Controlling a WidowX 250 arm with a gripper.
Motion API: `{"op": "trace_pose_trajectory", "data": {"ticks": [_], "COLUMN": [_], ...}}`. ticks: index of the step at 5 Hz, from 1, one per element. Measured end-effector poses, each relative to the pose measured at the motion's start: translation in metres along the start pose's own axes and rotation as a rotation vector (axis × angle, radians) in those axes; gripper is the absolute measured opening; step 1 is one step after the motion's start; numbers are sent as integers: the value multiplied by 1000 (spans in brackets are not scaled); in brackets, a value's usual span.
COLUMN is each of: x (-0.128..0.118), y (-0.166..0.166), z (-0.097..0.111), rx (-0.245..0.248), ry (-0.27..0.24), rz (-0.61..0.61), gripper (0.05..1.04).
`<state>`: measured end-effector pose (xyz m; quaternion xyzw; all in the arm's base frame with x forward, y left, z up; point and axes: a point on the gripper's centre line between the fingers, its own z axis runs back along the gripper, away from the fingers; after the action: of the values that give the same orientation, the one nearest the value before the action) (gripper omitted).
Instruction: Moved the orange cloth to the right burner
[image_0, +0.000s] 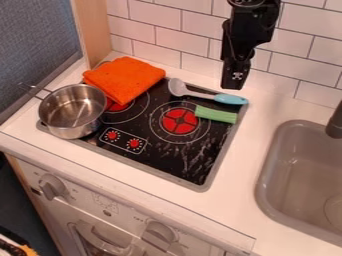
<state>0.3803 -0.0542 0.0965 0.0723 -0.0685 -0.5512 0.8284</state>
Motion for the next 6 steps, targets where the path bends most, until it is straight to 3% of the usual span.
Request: {"op": "trace_pose_trajectory", "data": {"ticks": [1, 3, 6], "x": [-2, -57, -128], "y": [-4, 5, 46], "z": [-12, -26, -16], "rx": [-31, -76, -35], "ry": [20, 85, 107], "rz": [3, 158, 325], "gripper": [1001, 1001, 1001]}}
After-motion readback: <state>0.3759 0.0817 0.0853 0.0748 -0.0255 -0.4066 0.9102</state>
